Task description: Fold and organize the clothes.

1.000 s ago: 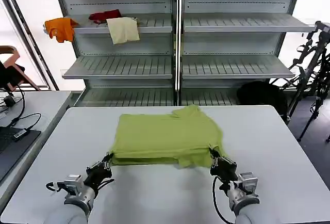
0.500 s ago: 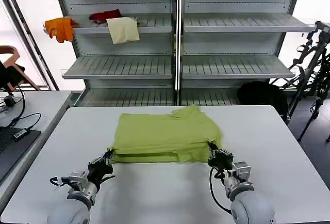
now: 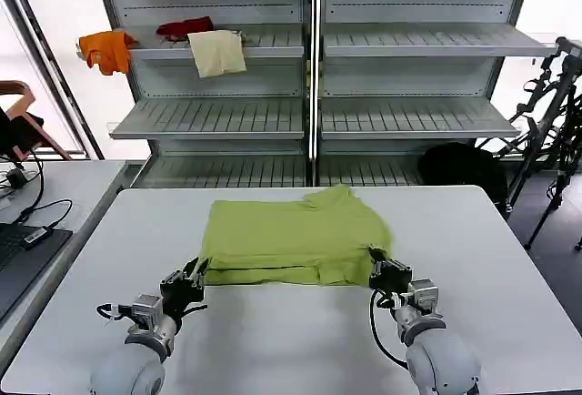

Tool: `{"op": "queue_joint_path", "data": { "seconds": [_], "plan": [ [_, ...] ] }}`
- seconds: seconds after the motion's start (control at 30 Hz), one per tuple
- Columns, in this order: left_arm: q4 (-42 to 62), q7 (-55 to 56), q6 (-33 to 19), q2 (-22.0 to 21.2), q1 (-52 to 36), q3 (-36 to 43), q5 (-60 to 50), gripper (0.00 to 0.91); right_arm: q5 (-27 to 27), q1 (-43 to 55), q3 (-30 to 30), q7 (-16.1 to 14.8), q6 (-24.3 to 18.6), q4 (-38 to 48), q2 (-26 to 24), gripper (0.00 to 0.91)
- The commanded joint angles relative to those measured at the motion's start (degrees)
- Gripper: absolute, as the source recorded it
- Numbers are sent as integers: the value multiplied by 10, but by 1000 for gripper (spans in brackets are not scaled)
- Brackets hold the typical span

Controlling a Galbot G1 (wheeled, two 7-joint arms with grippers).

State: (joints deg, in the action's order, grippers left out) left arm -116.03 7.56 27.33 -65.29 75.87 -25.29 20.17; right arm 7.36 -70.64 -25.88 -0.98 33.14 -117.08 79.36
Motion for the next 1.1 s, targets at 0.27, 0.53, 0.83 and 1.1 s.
{"op": "queue_joint_path", "data": {
  "seconds": [0.27,0.53,0.83,1.1],
  "plan": [
    [-20,-2,-7,3,17,-13,-10,907,-19,21,-2,22,-4,22,1,907],
    [-36,1,-9,3,36,-20,-9,907,-3,12,-14,23,0,-2,-7,907],
    [-30,1,36,3,36,-8,16,907,22,-91,-42,3,0,-60,-22,907],
    [-31,2,38,-1,39,-4,14,907,23,-120,-57,-3,-1,-55,-19,816]
  ]
}}
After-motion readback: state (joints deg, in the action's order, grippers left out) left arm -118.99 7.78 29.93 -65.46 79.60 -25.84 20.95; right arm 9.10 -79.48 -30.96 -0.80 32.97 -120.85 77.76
